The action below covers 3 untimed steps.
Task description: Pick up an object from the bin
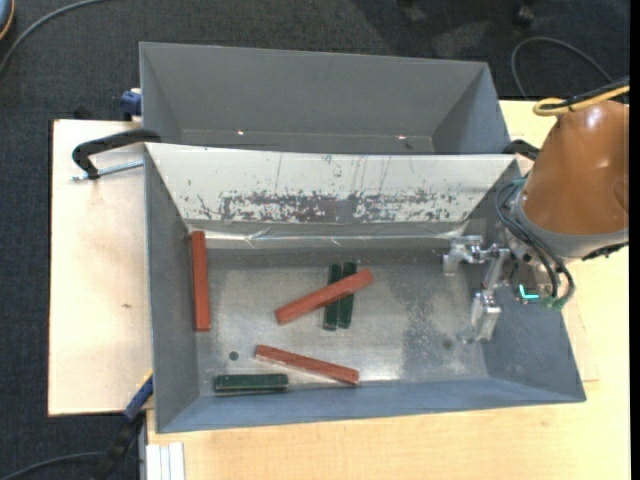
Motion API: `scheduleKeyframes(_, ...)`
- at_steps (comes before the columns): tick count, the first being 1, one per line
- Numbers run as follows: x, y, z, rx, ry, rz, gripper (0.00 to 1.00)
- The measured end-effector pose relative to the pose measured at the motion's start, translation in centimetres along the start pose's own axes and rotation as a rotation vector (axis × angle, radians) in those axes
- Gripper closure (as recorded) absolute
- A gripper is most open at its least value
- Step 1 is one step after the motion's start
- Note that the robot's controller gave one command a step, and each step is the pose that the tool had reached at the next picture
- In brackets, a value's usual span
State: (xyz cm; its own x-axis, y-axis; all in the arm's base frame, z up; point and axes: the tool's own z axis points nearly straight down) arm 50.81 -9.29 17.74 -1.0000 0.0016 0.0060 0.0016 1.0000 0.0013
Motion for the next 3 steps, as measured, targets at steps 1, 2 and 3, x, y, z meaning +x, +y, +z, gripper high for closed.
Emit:
scheduleKeyframes(1,1.8,10.2,9.2,-0.005,0.003,0.07,0.0)
scheduleKeyframes(2,0.6,22.2,8.8,-0.003,-0.013,-0.152,0.0)
scheduleKeyframes(3,1.3,23.5,10.7,0.0,-0.008,-0.114,0.0)
